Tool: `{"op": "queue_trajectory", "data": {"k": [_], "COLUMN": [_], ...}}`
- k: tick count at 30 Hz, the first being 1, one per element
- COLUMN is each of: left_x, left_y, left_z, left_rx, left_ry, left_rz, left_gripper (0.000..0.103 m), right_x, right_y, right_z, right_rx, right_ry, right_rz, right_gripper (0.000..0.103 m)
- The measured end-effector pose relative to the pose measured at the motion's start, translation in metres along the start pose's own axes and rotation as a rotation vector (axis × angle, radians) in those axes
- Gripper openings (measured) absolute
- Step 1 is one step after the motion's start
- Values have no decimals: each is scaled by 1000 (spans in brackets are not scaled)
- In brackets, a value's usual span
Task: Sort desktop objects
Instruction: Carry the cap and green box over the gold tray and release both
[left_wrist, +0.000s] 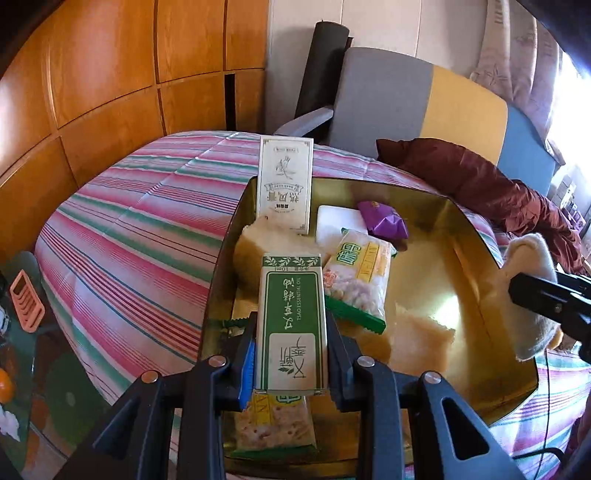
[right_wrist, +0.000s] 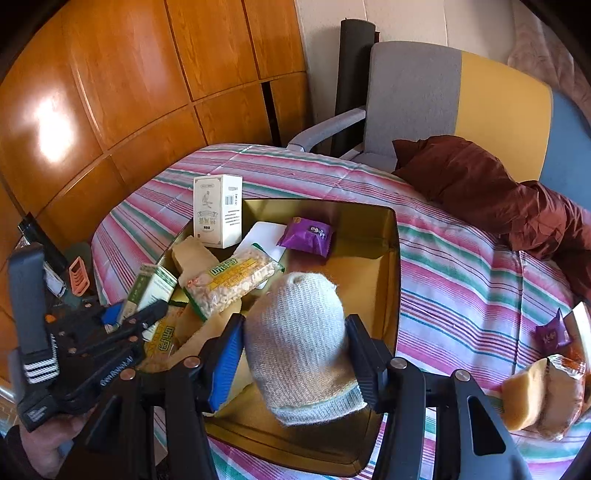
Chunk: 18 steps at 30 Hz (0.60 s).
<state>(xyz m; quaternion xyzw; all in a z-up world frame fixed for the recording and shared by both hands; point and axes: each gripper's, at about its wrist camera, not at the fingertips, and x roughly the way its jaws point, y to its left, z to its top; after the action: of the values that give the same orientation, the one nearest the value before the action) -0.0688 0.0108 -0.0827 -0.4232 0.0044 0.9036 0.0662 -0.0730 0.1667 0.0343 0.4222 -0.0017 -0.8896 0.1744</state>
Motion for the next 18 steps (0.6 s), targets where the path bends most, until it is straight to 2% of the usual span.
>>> {"op": "queue_trajectory", "data": {"k": [3, 5, 6, 10, 18], "left_x": [10, 11, 10, -10, -49], "left_y": [-6, -7, -7, -10, -18], "left_z": [-3, -4, -3, -1, 11], "left_rx": [22, 19, 14, 44, 75], "left_ry": [30, 37, 28, -31, -119], "left_rz": [37, 54, 58, 83, 60], "left_gripper": [34, 50, 51, 53, 54], "right_x": [2, 5, 5, 10, 8], "right_y": [0, 1, 1, 3, 6], "right_z": [0, -1, -2, -5, -7], "right_rx": [6, 2, 2, 5, 5], "right_ry": [1, 8, 8, 22, 15], "right_rz": [8, 14, 12, 23, 18], "right_gripper": [55, 56, 56, 58, 58]}}
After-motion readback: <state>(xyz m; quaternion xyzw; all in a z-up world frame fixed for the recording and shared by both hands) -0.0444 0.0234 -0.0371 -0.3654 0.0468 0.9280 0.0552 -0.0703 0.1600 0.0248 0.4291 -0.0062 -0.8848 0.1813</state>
